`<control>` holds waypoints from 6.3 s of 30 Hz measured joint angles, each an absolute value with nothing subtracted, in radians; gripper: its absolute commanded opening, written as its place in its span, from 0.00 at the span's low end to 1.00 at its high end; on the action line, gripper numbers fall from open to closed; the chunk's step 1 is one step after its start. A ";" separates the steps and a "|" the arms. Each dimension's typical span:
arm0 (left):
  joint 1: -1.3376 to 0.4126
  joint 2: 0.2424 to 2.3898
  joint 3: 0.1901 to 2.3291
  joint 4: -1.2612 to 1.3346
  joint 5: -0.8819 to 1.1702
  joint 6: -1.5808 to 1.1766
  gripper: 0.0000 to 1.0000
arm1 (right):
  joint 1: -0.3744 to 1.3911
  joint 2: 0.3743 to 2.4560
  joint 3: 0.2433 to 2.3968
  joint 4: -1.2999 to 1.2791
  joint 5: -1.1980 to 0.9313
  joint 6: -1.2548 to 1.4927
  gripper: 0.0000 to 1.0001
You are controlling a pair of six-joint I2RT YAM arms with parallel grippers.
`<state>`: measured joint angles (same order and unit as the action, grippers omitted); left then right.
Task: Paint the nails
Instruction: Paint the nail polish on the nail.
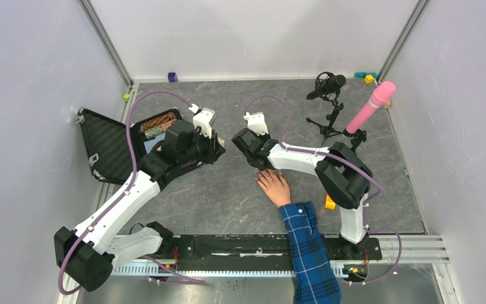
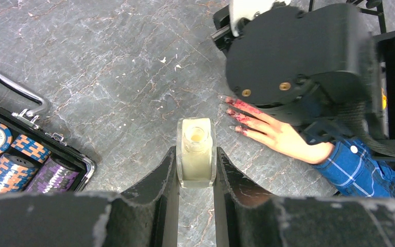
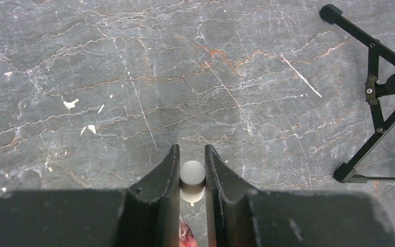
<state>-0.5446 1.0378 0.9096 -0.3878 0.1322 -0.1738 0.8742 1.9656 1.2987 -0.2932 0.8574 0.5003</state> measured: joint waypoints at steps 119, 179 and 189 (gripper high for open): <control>-0.533 1.054 0.910 -0.397 0.105 -0.174 0.02 | 0.855 1.964 1.222 -0.176 0.646 0.451 0.00; -0.528 1.053 0.910 -0.414 0.102 -0.174 0.03 | 0.869 1.875 1.146 -0.169 0.662 0.440 0.00; -0.527 1.050 0.910 -0.414 0.093 -0.174 0.03 | 0.870 1.885 1.146 -0.170 0.662 0.440 0.00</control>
<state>-0.5274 1.0500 0.9096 -0.4141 0.0933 -0.1741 0.8696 1.8854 1.1461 -0.1696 0.6624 0.4404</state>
